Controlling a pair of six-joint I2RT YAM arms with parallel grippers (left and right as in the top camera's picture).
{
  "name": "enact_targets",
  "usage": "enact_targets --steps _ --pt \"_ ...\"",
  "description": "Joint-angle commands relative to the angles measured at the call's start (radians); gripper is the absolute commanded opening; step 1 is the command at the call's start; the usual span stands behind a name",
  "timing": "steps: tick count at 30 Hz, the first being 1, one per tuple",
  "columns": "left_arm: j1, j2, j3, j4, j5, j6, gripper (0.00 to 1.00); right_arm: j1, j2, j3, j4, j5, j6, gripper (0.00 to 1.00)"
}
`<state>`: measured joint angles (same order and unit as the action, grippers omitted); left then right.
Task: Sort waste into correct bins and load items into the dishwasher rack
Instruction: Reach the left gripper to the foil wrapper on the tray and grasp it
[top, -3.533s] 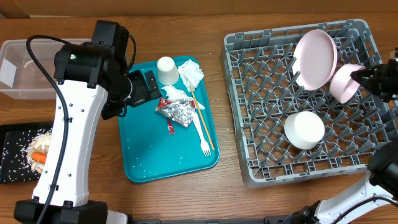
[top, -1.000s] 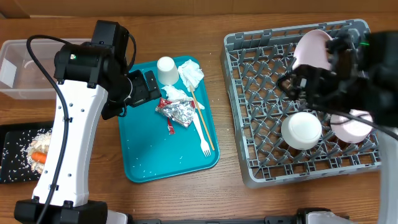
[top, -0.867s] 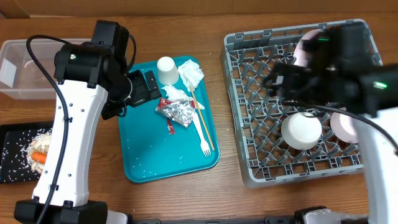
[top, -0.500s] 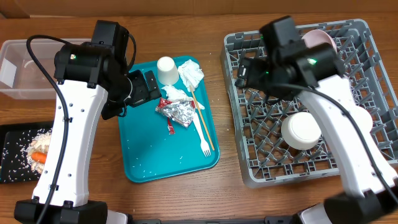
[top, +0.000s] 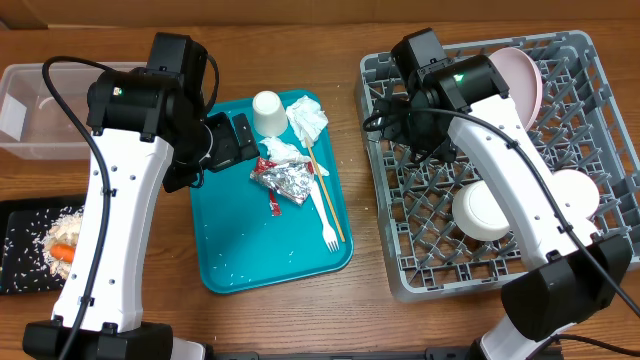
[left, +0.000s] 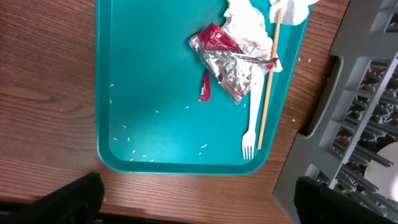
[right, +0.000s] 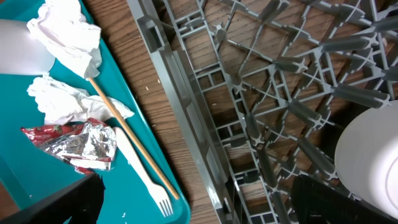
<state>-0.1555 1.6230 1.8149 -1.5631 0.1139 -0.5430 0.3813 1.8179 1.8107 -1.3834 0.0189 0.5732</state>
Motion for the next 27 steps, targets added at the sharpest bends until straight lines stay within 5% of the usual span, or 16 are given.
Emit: enact_targets --steps 1,8,15,22,27 --pt "-0.002 -0.024 0.020 0.013 -0.034 0.016 1.00 0.005 -0.007 0.002 0.003 0.013 0.007 1.00" --pt "-0.002 -0.024 0.020 0.056 -0.024 -0.047 1.00 0.005 -0.007 0.002 0.003 0.013 0.007 1.00" --pt "-0.036 -0.020 -0.018 0.112 0.150 -0.169 1.00 0.005 -0.007 0.002 0.003 0.013 0.007 1.00" --pt "-0.074 0.069 -0.047 0.136 0.124 -0.577 1.00 0.005 -0.007 0.002 0.003 0.013 0.007 1.00" --pt "-0.074 0.162 -0.047 0.130 0.124 -0.607 1.00 0.005 -0.007 0.002 0.003 0.013 0.007 1.00"
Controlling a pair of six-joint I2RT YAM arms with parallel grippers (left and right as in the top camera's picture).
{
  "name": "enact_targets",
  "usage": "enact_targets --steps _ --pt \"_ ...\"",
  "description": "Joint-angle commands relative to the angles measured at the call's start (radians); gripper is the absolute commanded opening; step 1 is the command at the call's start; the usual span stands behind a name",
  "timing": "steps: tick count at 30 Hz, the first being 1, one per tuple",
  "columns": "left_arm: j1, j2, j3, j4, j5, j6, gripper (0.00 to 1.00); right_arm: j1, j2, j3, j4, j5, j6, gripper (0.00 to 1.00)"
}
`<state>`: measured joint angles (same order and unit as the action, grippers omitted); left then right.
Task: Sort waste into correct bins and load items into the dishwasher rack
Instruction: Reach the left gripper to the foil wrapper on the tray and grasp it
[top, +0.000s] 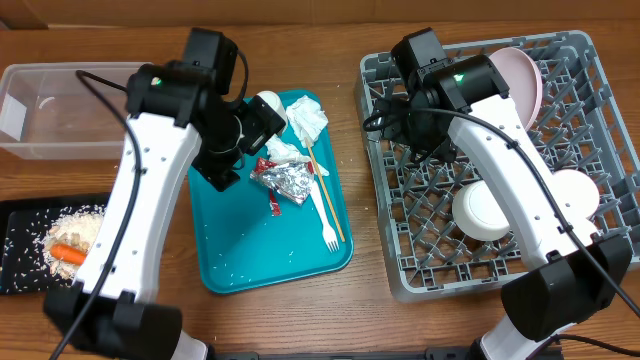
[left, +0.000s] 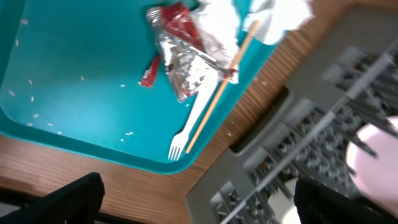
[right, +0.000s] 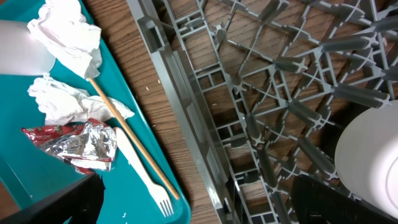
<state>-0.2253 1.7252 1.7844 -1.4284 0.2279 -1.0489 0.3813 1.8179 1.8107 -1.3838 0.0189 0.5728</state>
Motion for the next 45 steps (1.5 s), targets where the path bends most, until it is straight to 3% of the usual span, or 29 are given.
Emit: enact_targets --steps 1,13,17,33,41,43,45 --pt "-0.004 0.083 -0.017 -0.003 0.018 -0.105 1.00 0.005 -0.007 0.002 0.003 0.013 0.008 1.00" --pt "-0.011 0.365 -0.017 0.024 0.033 -0.126 1.00 0.005 -0.007 0.002 0.003 0.013 0.008 1.00" --pt "-0.011 0.422 -0.017 0.048 0.004 -0.077 1.00 0.005 -0.007 0.002 0.003 0.013 0.008 1.00" --pt "-0.011 0.448 -0.193 0.297 -0.011 0.040 1.00 0.005 -0.007 0.002 0.003 0.013 0.008 1.00" --pt "-0.011 0.447 -0.211 0.277 -0.032 0.089 1.00 0.005 -0.007 0.002 0.003 0.013 0.008 1.00" --pt "-0.010 0.444 -0.211 0.269 -0.052 0.093 0.95 0.005 -0.007 0.002 0.003 0.013 0.008 1.00" --pt "-0.010 0.437 -0.211 0.255 -0.082 0.100 0.83 0.005 -0.007 0.002 0.003 0.013 0.008 1.00"
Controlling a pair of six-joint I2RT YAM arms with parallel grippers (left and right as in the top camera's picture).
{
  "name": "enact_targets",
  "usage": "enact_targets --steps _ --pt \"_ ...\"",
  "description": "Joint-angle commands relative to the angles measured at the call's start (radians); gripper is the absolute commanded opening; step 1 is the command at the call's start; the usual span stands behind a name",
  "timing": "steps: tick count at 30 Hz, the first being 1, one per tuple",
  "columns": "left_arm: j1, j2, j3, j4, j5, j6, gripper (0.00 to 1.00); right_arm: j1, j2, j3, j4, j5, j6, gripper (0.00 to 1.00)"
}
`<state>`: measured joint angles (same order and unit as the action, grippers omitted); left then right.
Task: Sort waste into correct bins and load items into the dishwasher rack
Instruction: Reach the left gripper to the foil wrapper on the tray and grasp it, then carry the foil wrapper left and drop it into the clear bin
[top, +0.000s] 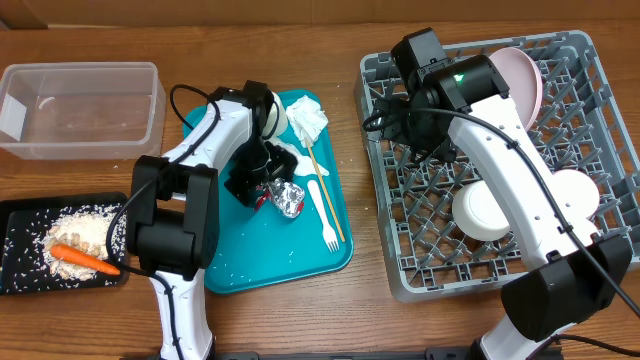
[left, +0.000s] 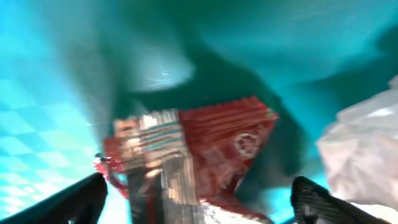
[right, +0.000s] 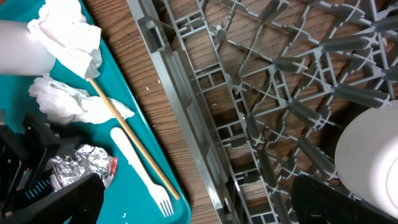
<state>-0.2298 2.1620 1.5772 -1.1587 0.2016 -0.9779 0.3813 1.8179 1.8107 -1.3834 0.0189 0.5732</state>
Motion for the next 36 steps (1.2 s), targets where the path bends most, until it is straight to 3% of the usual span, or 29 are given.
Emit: enact_targets --steps 1,3,7,8,11,13,22,28,36 --pt "-0.005 -0.005 -0.002 -0.023 -0.071 0.029 0.77 0.005 -0.007 0.002 0.003 0.013 0.007 1.00" --pt "-0.005 -0.016 -0.001 -0.038 -0.090 0.030 0.66 0.005 -0.007 0.002 0.003 0.013 0.007 1.00" --pt "-0.004 -0.039 0.011 -0.051 -0.097 0.068 0.24 0.005 -0.007 0.002 0.003 0.013 0.007 1.00" --pt "-0.004 -0.045 0.019 -0.061 -0.098 0.074 0.18 0.005 -0.007 0.002 0.003 0.013 0.007 1.00" --pt "-0.004 -0.060 0.051 -0.102 -0.099 0.074 0.15 0.005 -0.007 0.002 0.003 0.013 0.007 1.00" --pt "-0.004 -0.071 0.080 -0.130 -0.102 0.084 0.04 0.005 -0.007 0.002 0.003 0.013 0.007 1.00" --pt "0.026 -0.152 0.300 -0.250 -0.105 0.097 0.04 0.005 -0.007 0.002 0.003 0.013 0.007 1.00" --pt "0.151 -0.195 0.414 -0.250 -0.105 0.075 0.04 0.005 -0.007 0.002 0.003 0.013 0.007 1.00" --pt "0.395 -0.193 0.436 -0.063 -0.108 0.054 0.04 0.005 -0.007 0.002 0.003 0.013 0.007 1.00"
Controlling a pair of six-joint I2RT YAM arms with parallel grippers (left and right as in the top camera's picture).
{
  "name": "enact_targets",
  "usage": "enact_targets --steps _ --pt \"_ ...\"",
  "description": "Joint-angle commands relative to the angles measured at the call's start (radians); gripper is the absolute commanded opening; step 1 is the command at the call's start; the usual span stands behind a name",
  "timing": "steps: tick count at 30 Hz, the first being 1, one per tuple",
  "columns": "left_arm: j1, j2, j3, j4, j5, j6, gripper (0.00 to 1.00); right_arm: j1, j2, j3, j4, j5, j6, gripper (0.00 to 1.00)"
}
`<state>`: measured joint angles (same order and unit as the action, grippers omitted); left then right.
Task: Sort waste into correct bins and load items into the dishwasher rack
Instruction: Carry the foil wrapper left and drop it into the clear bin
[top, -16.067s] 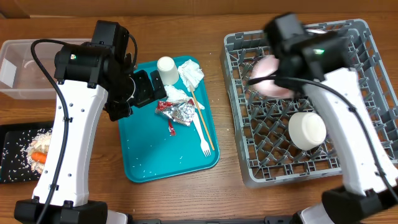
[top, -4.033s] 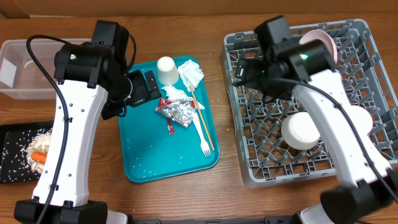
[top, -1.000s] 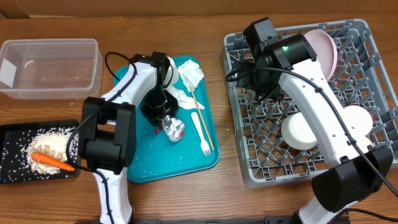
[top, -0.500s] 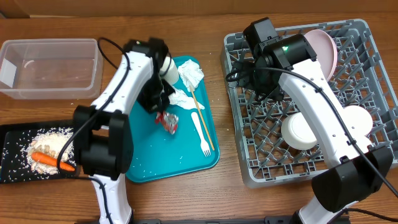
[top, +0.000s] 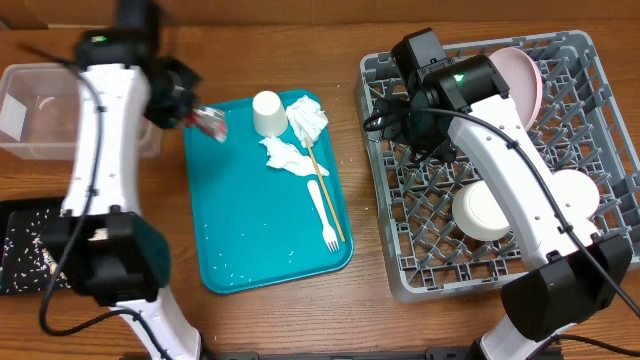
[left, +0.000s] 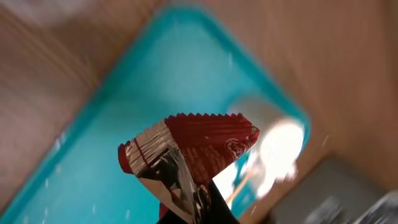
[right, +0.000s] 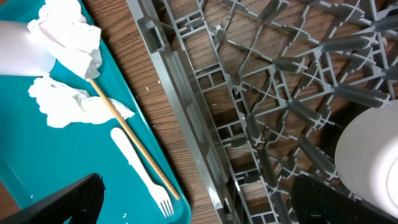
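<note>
A red and silver foil wrapper (left: 186, 155) hangs in the air, and my left gripper (left: 194, 214) is shut on its lower end. From overhead the wrapper (top: 212, 124) is over the top left corner of the teal tray (top: 250, 250), beside the clear bin (top: 60, 110). On the tray lie a white cup (top: 266, 112), two crumpled napkins (top: 307, 118), a chopstick (top: 325, 185) and a white fork (top: 322, 215). My right gripper (right: 199, 205) is open over the left edge of the grey dishwasher rack (top: 400, 250), with nothing between its fingers.
The rack holds a pink plate (top: 520, 75), a white bowl (top: 482, 210) and a white cup (top: 575, 195). A black tray (top: 20, 255) sits at the lower left, mostly hidden by my left arm. Rice grains dot the tray's near end.
My left gripper was down on the wrapper in the middle of the tray. Now it is shut on the wrapper, lifted to the tray's top left corner near the clear bin. The right arm has not moved.
My left gripper was open beside the tray's left edge, then over the tray near the cup, then down at the wrapper among the napkins. The wrapper has now left the tray in that gripper. The right arm stayed over the rack's edge throughout.
</note>
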<state>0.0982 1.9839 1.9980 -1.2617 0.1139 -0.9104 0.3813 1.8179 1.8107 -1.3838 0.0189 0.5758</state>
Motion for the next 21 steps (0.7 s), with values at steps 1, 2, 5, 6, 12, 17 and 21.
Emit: enact_targets --steps 1,2,5,6,12,17,21 --pt "0.096 -0.014 0.015 0.072 -0.018 -0.013 0.04 0.005 -0.007 0.002 0.003 0.013 0.005 1.00" --pt "0.119 -0.014 0.015 0.098 -0.017 -0.013 0.04 0.005 -0.007 0.002 0.003 0.013 0.005 1.00" --pt "0.186 -0.014 0.015 0.176 -0.044 -0.014 0.04 0.005 -0.007 0.002 0.003 0.013 0.005 1.00" --pt "0.202 -0.014 0.015 0.196 -0.059 -0.013 0.04 0.005 -0.007 0.002 0.003 0.013 0.005 1.00" --pt "0.273 0.010 0.011 0.293 -0.175 -0.012 0.10 0.005 -0.007 0.002 0.003 0.013 0.005 1.00" --pt "0.298 0.085 0.011 0.344 -0.193 -0.008 0.73 0.005 -0.007 0.002 0.003 0.013 0.005 1.00" --pt "0.318 0.115 0.011 0.351 -0.195 0.026 0.94 0.005 -0.007 0.002 0.003 0.013 0.005 1.00"
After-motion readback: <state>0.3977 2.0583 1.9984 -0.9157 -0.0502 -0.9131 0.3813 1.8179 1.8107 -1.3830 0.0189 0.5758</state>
